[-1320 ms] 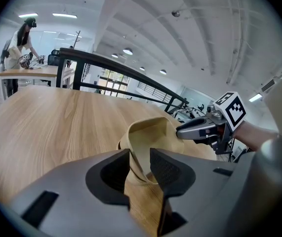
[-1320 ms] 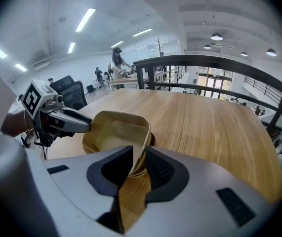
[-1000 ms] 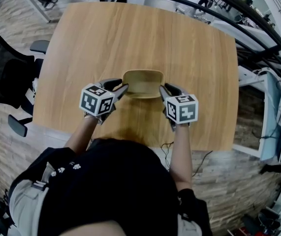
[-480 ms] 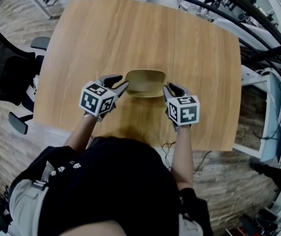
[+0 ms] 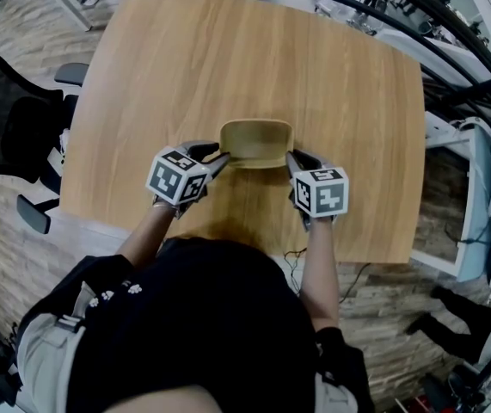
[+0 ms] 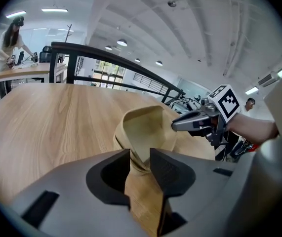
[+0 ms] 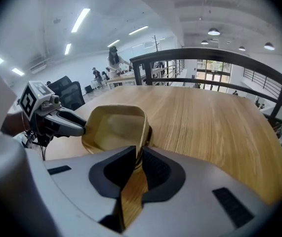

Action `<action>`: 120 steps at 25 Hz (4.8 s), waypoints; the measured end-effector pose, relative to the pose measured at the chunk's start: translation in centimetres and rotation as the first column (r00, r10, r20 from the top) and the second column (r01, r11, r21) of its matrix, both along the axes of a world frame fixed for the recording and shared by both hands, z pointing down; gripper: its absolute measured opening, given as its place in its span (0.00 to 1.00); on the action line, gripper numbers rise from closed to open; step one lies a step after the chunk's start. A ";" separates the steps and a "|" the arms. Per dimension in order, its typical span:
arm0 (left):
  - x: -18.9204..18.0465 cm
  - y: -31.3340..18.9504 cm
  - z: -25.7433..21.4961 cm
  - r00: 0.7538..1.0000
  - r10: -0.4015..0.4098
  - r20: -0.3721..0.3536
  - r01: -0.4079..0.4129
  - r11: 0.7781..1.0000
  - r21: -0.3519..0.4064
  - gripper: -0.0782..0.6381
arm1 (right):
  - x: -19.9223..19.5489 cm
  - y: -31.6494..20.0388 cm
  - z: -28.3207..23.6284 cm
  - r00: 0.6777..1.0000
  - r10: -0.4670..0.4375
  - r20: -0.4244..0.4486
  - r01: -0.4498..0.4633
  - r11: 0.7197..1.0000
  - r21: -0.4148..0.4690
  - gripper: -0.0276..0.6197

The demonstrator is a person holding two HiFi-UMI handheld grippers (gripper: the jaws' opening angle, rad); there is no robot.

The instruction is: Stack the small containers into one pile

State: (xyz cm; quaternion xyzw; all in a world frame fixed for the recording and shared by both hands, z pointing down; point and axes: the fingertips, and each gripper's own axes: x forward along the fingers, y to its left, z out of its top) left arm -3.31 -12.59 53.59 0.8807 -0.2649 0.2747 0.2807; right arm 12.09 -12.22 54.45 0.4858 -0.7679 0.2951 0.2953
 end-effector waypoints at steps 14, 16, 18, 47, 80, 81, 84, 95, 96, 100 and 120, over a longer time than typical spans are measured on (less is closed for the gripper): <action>0.4 0.3 -2.6 0.998 0.049 -0.040 -0.048 0.999 0.025 0.22 | 0.3 0.4 -3.0 0.997 -0.004 0.074 0.007 0.999 -0.035 0.10; 0.1 0.4 -3.0 0.996 0.053 -0.067 -0.053 0.999 0.000 0.22 | 0.1 0.6 -3.4 0.995 0.000 0.097 0.005 0.999 -0.043 0.10; -0.3 0.1 -3.5 0.994 0.031 -0.104 -0.036 0.999 -0.040 0.21 | -0.3 0.6 -4.0 0.993 -0.004 0.122 0.010 0.999 -0.046 0.10; -1.4 -0.5 -3.6 0.982 -0.018 -0.185 -0.016 0.983 -0.181 0.15 | -1.5 2.3 -4.0 0.976 -0.071 0.205 0.081 0.996 -0.043 0.10; -1.0 0.4 0.3 0.982 -0.032 -0.189 -0.080 0.827 -0.556 0.15 | -1.3 1.4 -1.8 0.949 0.015 0.316 0.046 0.982 -0.186 0.10; -1.0 0.4 0.5 0.982 -0.030 -0.185 -0.080 0.826 -0.558 0.15 | -1.4 1.4 -1.5 0.952 0.015 0.307 0.045 0.981 -0.190 0.10; -1.0 0.3 0.7 0.981 -0.033 -0.190 -0.083 0.817 -0.571 0.15 | -1.2 1.1 -0.9 0.957 0.021 0.290 0.039 0.979 -0.201 0.10; -0.4 0.1 0.5 0.982 0.020 -0.189 -0.114 0.856 -0.505 0.16 | -0.9 0.4 0.2 0.978 -0.031 0.205 0.068 0.981 -0.179 0.10; -0.4 0.2 0.4 0.983 0.043 -0.180 -0.126 0.868 -0.481 0.16 | -0.9 0.4 0.1 0.979 -0.039 0.200 0.074 0.983 -0.168 0.10; -0.5 0.6 0.1 0.983 0.110 -0.147 -0.161 0.900 -0.404 0.16 | -0.9 0.4 -0.5 0.976 -0.053 0.213 0.080 0.989 -0.125 0.10; -1.5 -2.2 -3.6 0.984 0.173 0.032 -0.175 0.982 0.077 0.36 | -4.2 -5.5 -4.2 0.904 -0.365 -0.223 0.401 0.904 0.147 0.31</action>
